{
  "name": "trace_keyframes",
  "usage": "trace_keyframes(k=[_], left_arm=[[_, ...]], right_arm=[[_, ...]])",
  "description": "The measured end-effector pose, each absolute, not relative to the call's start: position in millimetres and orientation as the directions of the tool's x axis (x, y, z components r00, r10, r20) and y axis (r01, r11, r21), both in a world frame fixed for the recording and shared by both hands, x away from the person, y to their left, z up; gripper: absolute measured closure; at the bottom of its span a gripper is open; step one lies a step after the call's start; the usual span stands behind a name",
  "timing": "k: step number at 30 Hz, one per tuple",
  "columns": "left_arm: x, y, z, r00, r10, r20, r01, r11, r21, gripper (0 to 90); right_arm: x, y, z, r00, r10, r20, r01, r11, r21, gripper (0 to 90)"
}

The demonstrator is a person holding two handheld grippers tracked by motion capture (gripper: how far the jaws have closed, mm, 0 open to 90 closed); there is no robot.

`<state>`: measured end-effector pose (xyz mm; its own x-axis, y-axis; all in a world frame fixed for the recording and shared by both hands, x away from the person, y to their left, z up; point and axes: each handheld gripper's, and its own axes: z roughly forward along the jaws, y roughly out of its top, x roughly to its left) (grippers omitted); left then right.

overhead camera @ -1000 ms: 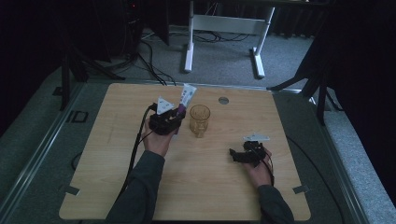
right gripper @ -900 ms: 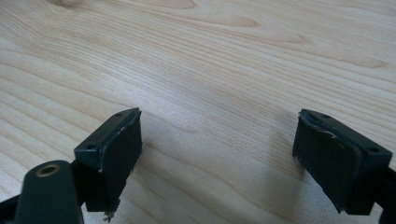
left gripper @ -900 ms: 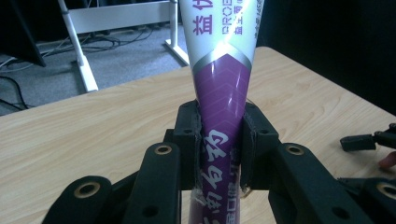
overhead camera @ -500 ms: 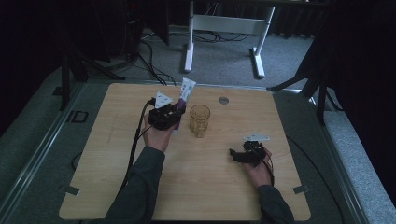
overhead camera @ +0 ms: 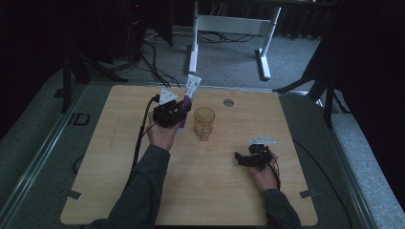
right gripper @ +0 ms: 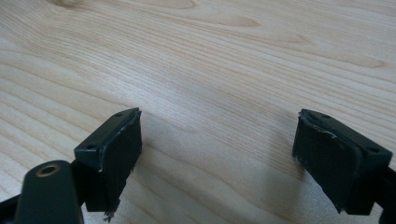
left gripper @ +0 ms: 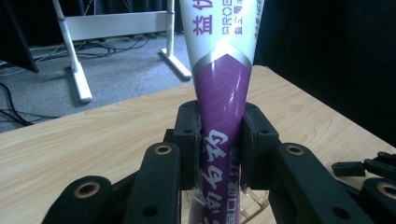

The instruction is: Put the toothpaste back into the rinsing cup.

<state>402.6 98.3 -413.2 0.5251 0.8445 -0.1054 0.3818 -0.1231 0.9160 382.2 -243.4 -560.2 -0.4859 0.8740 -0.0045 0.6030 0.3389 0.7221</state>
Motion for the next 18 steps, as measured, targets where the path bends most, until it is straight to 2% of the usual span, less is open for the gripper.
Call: trace_keyframes(k=[18], left_arm=[[421, 84, -404, 0.538, 0.834, -0.121, 0.370, -0.104, 0.923, 71.5]], right_arm=[[382, -243, -560, -0.486, 0.874, -0.004, 0.603, 0.339, 0.722, 15.5]])
